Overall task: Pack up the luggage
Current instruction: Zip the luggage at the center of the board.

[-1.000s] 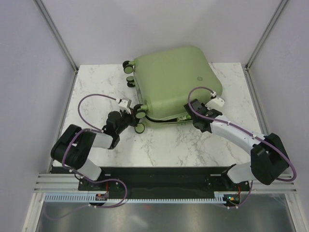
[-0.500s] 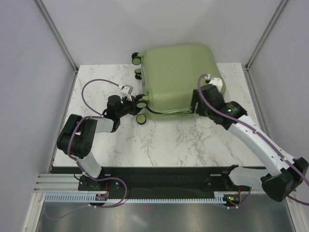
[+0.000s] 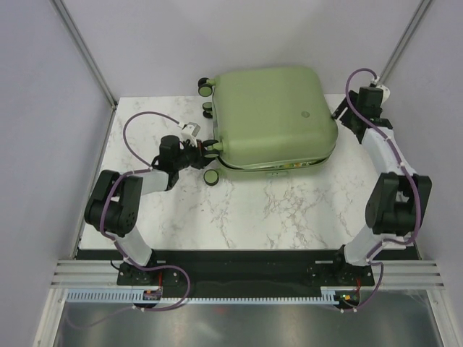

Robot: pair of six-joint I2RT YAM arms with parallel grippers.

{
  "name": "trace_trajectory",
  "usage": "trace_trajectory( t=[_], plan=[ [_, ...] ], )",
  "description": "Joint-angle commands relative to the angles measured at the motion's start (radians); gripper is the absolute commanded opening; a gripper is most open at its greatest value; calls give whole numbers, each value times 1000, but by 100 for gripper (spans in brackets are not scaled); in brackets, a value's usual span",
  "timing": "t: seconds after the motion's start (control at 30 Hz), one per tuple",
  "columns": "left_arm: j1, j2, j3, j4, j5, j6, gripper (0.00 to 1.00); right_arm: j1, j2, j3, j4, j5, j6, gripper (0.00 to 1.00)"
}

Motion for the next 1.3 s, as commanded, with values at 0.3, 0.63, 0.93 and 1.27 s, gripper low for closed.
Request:
trace_trajectory(
  t=[0.3, 0.63, 0.93, 1.27],
  plan=[
    [10, 10, 119, 47, -31, 85, 2, -138, 270, 57, 340, -363, 54, 79],
    [10, -10, 138, -10, -51, 120, 2, -176, 454, 202, 215, -592, -41, 78],
    [10, -15, 137, -18, -69, 123, 2, -175, 534, 230, 133, -655, -139, 76],
    [10, -13, 138, -22, -80, 131, 2, -87, 664, 353, -22, -667, -279, 73]
  ],
)
